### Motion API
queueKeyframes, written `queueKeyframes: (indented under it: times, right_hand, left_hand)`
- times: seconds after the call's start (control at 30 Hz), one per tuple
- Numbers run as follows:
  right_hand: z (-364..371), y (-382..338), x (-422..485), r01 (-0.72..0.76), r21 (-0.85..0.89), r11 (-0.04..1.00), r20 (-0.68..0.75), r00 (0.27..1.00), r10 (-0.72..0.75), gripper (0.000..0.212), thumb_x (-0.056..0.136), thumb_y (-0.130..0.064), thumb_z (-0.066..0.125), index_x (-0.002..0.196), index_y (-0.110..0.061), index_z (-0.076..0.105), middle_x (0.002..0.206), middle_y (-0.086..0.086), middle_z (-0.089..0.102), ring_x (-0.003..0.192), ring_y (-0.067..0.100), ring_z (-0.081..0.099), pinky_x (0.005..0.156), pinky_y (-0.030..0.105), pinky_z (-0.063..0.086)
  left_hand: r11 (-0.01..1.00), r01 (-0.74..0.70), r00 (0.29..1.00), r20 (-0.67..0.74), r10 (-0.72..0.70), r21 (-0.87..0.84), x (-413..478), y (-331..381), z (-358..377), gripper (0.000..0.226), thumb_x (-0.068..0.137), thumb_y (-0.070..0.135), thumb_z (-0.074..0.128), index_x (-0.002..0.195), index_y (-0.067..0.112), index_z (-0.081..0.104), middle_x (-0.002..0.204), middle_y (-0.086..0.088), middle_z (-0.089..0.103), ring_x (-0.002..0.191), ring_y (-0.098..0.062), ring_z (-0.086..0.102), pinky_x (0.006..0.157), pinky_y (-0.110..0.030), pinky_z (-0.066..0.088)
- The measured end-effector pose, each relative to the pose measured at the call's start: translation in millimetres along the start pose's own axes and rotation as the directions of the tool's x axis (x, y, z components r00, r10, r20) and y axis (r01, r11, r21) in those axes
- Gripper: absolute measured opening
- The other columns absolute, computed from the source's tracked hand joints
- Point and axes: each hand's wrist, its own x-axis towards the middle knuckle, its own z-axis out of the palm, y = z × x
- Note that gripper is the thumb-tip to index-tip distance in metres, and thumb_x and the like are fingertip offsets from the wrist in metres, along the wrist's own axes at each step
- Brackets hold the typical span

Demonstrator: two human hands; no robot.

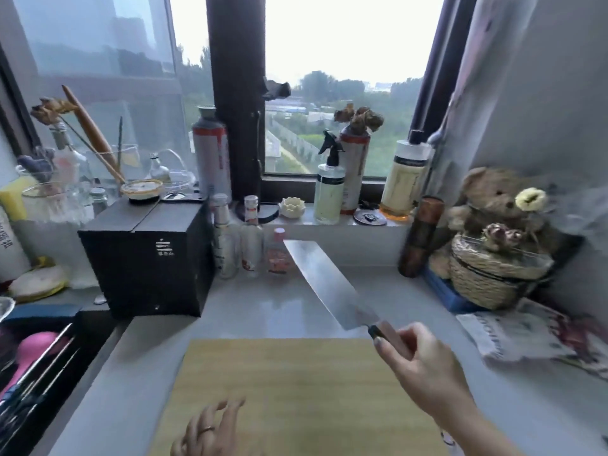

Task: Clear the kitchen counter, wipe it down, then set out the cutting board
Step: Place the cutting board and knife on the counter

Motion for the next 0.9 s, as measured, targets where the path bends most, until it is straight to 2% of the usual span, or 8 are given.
queueKeyframes:
  times: [0.17, 0.23, 0.33, 0.37, 0.5, 0.6, 0.77, 0.9]
  right_hand:
    - [-35.0, 96.9, -57.8, -0.319, -0.015, 0.948, -0.196, 0.930, 0.310, 0.028, 0.063, -0.031, 0.080, 0.074, -0.012, 0.062, 0.080, 0.012, 0.068, 0.080, 0.029, 0.063, 0.066, 0.034, 0.043]
    - [-42.8, 122.8, -69.4, -0.386, 0.140, 0.912, -0.267, 0.872, 0.410, 0.027, 0.064, -0.010, 0.082, 0.074, 0.005, 0.062, 0.080, 0.024, 0.067, 0.082, 0.037, 0.061, 0.074, 0.043, 0.040]
    - [-51.5, 149.5, -81.4, -0.437, 0.276, 0.856, -0.420, 0.746, 0.516, 0.016, 0.062, 0.019, 0.071, 0.071, 0.019, 0.058, 0.080, 0.039, 0.062, 0.085, 0.046, 0.058, 0.077, 0.049, 0.033]
    - [-54.9, 159.0, -86.1, -0.434, 0.314, 0.844, -0.481, 0.694, 0.536, 0.016, 0.059, 0.023, 0.070, 0.070, 0.021, 0.057, 0.076, 0.041, 0.060, 0.083, 0.046, 0.058, 0.077, 0.050, 0.033]
    - [-56.5, 202.1, -104.5, -0.405, 0.068, 0.912, -0.451, 0.803, 0.390, 0.032, 0.045, 0.006, 0.088, 0.057, 0.011, 0.058, 0.064, 0.035, 0.064, 0.068, 0.036, 0.067, 0.062, 0.038, 0.049]
    - [-49.7, 215.2, -108.5, -0.455, -0.010, 0.890, -0.419, 0.810, 0.410, 0.038, 0.032, 0.004, 0.090, 0.047, 0.005, 0.056, 0.049, 0.025, 0.060, 0.047, 0.034, 0.061, 0.046, 0.034, 0.049]
    - [-32.7, 226.7, -102.5, -0.419, -0.142, 0.897, -0.380, 0.860, 0.341, 0.045, 0.022, -0.009, 0.093, 0.051, -0.005, 0.059, 0.047, 0.016, 0.057, 0.043, 0.029, 0.061, 0.040, 0.024, 0.041]
    - [-22.8, 228.6, -96.4, -0.367, -0.303, 0.880, -0.391, 0.889, 0.236, 0.047, 0.017, -0.016, 0.093, 0.053, -0.008, 0.065, 0.049, 0.017, 0.055, 0.049, 0.036, 0.057, 0.048, 0.039, 0.051]
  left_hand:
    - [0.953, -0.303, 0.950, 0.079, 0.302, 0.001, -17.8, 71.6, 14.9, 0.056, 0.028, 0.050, 0.052, 0.070, 0.022, 0.075, 0.066, -0.004, 0.070, 0.051, -0.020, 0.067, 0.052, -0.031, 0.054]
    - [0.924, -0.381, 0.919, 0.096, 0.382, -0.029, -24.6, 88.9, 24.3, 0.057, 0.030, 0.050, 0.053, 0.073, 0.020, 0.076, 0.069, -0.004, 0.071, 0.054, -0.018, 0.068, 0.059, -0.015, 0.047]
    - [0.906, -0.416, 0.882, 0.206, 0.424, -0.083, -31.1, 111.9, 34.1, 0.068, 0.047, 0.048, 0.054, 0.107, 0.018, 0.067, 0.095, -0.003, 0.070, 0.078, -0.020, 0.069, 0.080, -0.012, 0.031]
    - [0.898, -0.429, 0.876, 0.196, 0.440, -0.101, -34.0, 118.3, 39.1, 0.064, 0.042, 0.046, 0.058, 0.100, 0.020, 0.069, 0.091, -0.004, 0.071, 0.073, -0.022, 0.070, 0.079, -0.012, 0.034]
    - [0.880, -0.449, 0.876, 0.120, 0.468, -0.153, -49.3, 139.3, 52.2, 0.052, 0.030, 0.041, 0.058, 0.071, 0.014, 0.076, 0.069, -0.011, 0.070, 0.056, -0.022, 0.066, 0.054, -0.040, 0.054]
    - [0.887, -0.425, 0.890, 0.096, 0.446, -0.178, -50.9, 140.9, 60.0, 0.056, 0.040, 0.047, 0.043, 0.072, 0.015, 0.076, 0.070, -0.012, 0.069, 0.066, -0.015, 0.056, 0.054, -0.042, 0.054]
    - [0.878, -0.433, 0.892, 0.043, 0.450, -0.206, -47.2, 133.2, 70.9, 0.059, 0.037, 0.050, 0.042, 0.078, 0.022, 0.073, 0.076, -0.009, 0.071, 0.075, -0.013, 0.042, 0.065, -0.030, 0.051]
    - [0.909, -0.383, 0.914, 0.078, 0.399, -0.166, -48.2, 134.4, 73.4, 0.061, 0.039, 0.050, 0.041, 0.078, 0.018, 0.075, 0.079, -0.008, 0.071, 0.078, -0.013, 0.040, 0.065, -0.043, 0.053]
